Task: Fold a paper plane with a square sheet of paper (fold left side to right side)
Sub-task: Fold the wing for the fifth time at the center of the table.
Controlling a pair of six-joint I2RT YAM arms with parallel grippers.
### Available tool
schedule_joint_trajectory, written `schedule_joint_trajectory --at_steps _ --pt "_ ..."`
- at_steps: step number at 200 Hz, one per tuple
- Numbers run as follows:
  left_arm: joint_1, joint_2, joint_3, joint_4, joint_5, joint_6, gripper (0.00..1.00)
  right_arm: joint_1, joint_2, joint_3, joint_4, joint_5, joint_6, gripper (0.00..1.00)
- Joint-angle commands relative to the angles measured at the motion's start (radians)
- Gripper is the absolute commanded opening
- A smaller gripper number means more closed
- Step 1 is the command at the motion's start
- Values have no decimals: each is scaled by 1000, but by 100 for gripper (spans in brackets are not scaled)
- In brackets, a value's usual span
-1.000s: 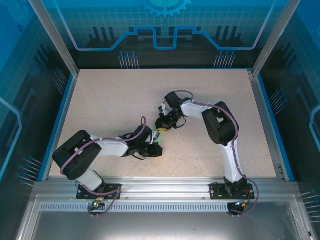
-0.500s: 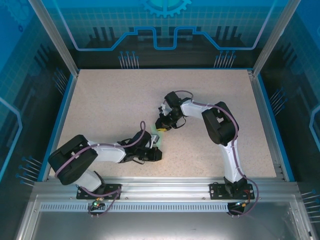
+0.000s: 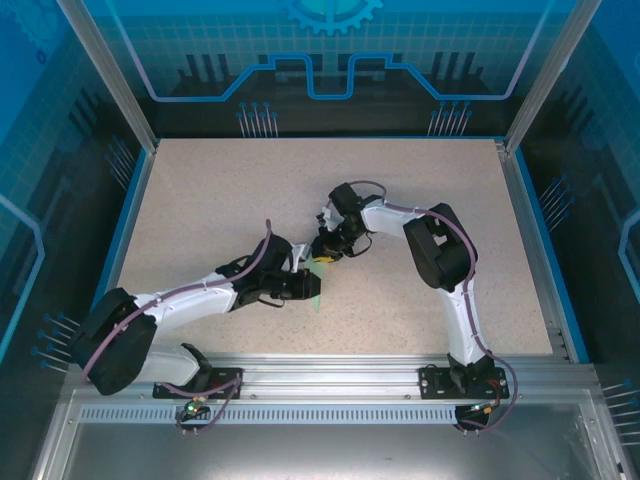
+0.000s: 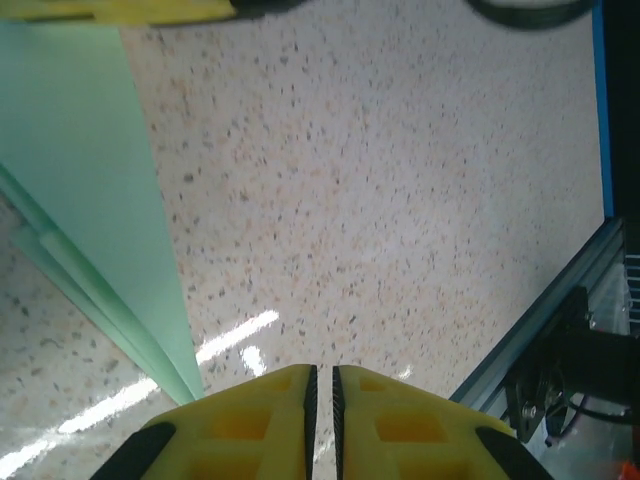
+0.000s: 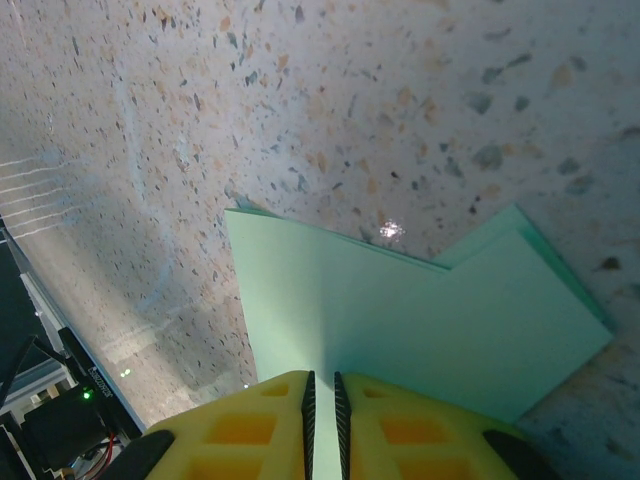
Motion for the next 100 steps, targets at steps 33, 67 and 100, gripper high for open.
schedule_joint_trajectory --at_steps 33,67,100 --pt "7 158 50 28 93 52 17 7 67 -7 -45 102 -5 17" --pt "7 254 77 71 108 54 17 7 67 -7 -46 102 -5 17" --pt "6 294 65 39 81 60 16 7 64 -6 -51 105 -9 17"
